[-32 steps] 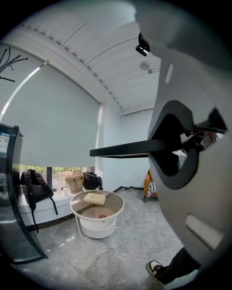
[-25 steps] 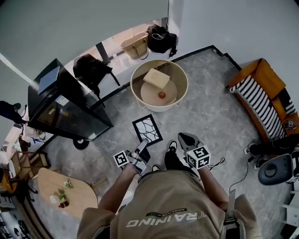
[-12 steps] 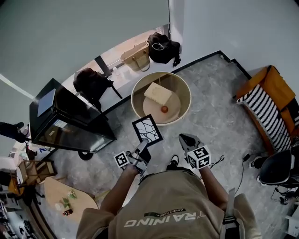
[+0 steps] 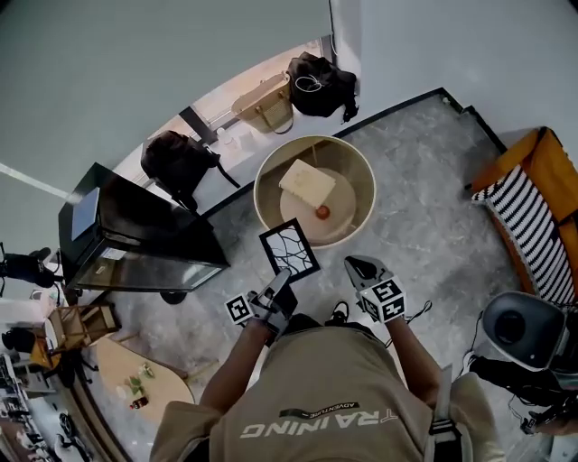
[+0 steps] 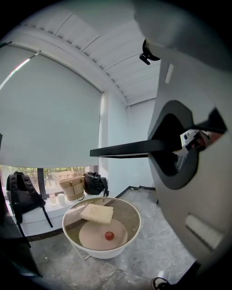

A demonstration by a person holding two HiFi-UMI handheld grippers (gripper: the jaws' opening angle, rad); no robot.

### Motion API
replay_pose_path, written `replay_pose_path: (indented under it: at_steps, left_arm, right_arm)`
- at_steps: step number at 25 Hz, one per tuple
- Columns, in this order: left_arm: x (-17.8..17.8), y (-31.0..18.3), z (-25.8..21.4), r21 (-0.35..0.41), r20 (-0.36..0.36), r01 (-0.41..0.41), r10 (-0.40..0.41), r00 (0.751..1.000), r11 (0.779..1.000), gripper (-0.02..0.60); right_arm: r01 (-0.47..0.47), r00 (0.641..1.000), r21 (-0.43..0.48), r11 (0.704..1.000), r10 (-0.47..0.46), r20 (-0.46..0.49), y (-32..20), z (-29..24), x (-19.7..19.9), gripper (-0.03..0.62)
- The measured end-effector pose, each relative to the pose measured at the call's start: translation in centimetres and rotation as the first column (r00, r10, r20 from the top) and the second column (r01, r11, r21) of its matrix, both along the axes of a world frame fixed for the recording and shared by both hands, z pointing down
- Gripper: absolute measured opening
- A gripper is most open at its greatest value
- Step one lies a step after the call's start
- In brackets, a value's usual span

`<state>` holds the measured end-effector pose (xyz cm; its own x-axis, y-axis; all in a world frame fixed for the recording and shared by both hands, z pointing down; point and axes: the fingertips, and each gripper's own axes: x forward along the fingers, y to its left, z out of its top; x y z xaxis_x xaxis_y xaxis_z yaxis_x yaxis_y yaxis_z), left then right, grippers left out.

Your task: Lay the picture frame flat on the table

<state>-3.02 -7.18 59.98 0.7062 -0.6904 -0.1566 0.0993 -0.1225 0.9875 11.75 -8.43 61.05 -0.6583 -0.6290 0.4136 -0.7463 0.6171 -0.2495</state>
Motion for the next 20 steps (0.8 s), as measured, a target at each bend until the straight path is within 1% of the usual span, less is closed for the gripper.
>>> replay_pose_path:
  at_steps: [2,6,10,14,20]
  left_arm:
    - [0.0,-1.1,0.2,-0.004,0.006,0.006,-0.006,1.0,1.0,0.054]
    - [-0.5,-2.9,1.0,-0.015,0.03,-0.003,0.004,1.0,1.0,0.054]
    - [-1.4,-5.0,1.9,-0.031,0.013,-0.019,0.02,1.0,0.999,0.054]
    - [-2.5,-8.3,2.9,-0.03,0.022,-0.05,0.051,0.998,0.998,0.054]
    - [-4.7,-12.1,3.9,-0.019,0.037,-0.131,0.131,0.991,0.991,0.054]
  right_arm:
    - [0.002,1.0,-0.017,1.0,-0.002,0.006,-1.1,0.6,0.2,0.009]
    - [0.012,1.0,-0.046,0.999,-0.012,0.016,-2.4,1.8,-0.6,0.009]
    - [0.019,1.0,-0.068,0.997,-0.019,-0.003,-4.1,2.5,-1.7,0.009]
    - [0.002,1.0,-0.059,0.998,-0.003,-0.022,-8.1,2.1,-2.6,0.009]
    - [-0.041,0.997,-0.058,0.997,0.037,-0.071,-12.9,1.5,-4.5,0.009]
